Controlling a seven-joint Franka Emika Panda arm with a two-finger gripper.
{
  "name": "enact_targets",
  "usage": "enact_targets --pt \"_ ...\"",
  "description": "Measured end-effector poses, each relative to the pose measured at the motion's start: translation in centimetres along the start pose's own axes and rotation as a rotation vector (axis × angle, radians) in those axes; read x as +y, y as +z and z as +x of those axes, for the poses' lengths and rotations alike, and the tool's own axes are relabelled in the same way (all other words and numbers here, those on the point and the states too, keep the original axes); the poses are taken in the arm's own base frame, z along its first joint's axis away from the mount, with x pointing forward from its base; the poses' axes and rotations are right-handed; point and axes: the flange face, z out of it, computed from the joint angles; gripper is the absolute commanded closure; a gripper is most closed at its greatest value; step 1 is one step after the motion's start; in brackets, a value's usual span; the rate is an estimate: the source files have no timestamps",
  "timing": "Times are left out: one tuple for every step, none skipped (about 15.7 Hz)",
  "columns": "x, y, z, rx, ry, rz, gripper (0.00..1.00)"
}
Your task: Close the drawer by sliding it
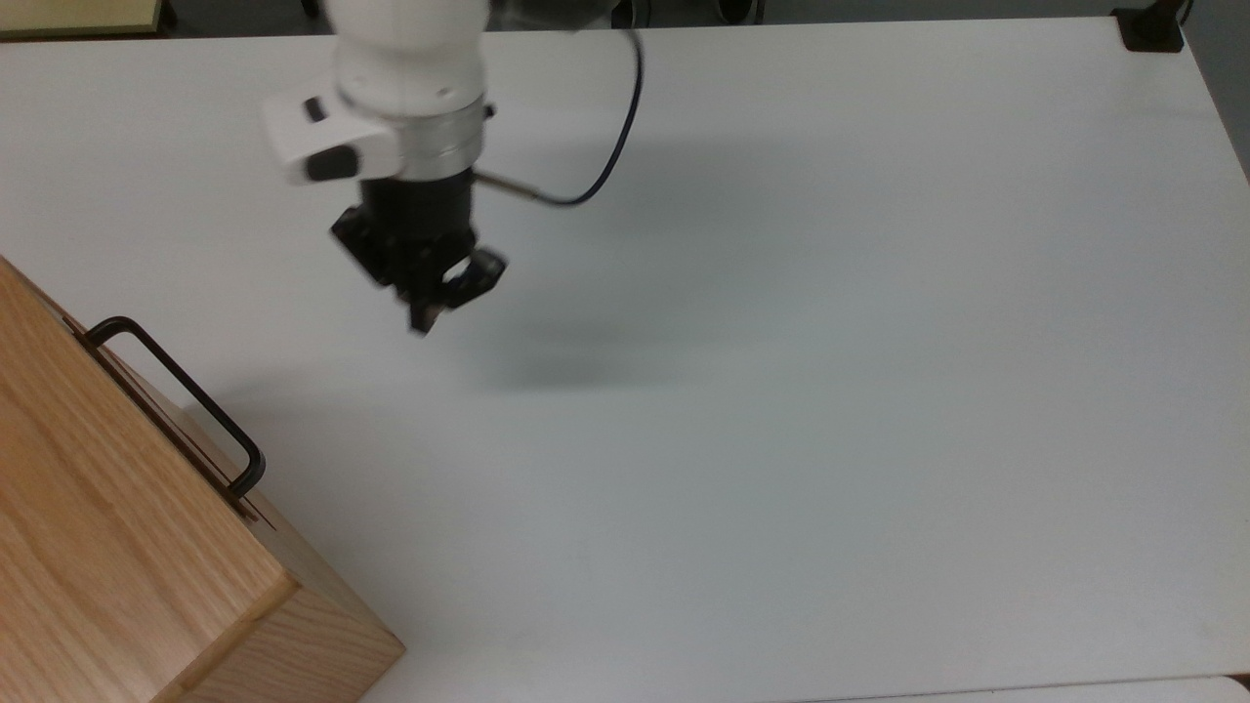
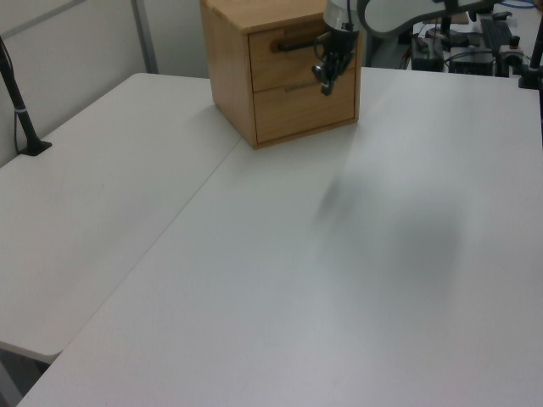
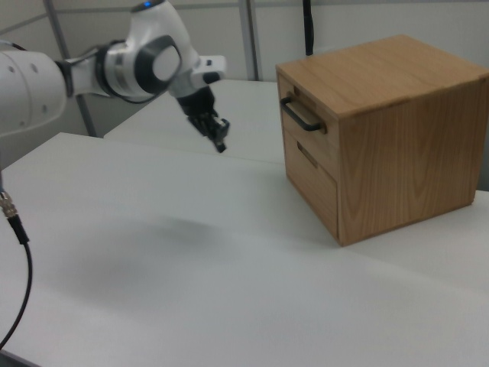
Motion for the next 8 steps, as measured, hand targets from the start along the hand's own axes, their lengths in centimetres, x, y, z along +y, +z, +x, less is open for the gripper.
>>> enact_targets --pt "-0.5 -1.1 -1.0 -0.049 -0.058 -0.010 1.00" --pt "-0.9 -2.3 -2.0 -0.093 -0.112 -0.014 1.00" --pt "-1.1 -3.5 -2.9 -0.134 -0.158 -0.016 1.00" --pt "-1.3 -4.8 -3.8 -0.169 -0.189 -0.015 1.00" --pt "-1.2 -6.0 -4.5 -0.190 -0.205 -0.009 1.00" --pt "-0.9 -7.1 -5.1 -0.198 -0.211 0.003 1.00" --pt "-0.5 -8.0 -5.7 -0.200 -0.209 0.014 1.00" --pt "0.0 -8.8 -6.3 -0.199 -0.207 0.021 1.00"
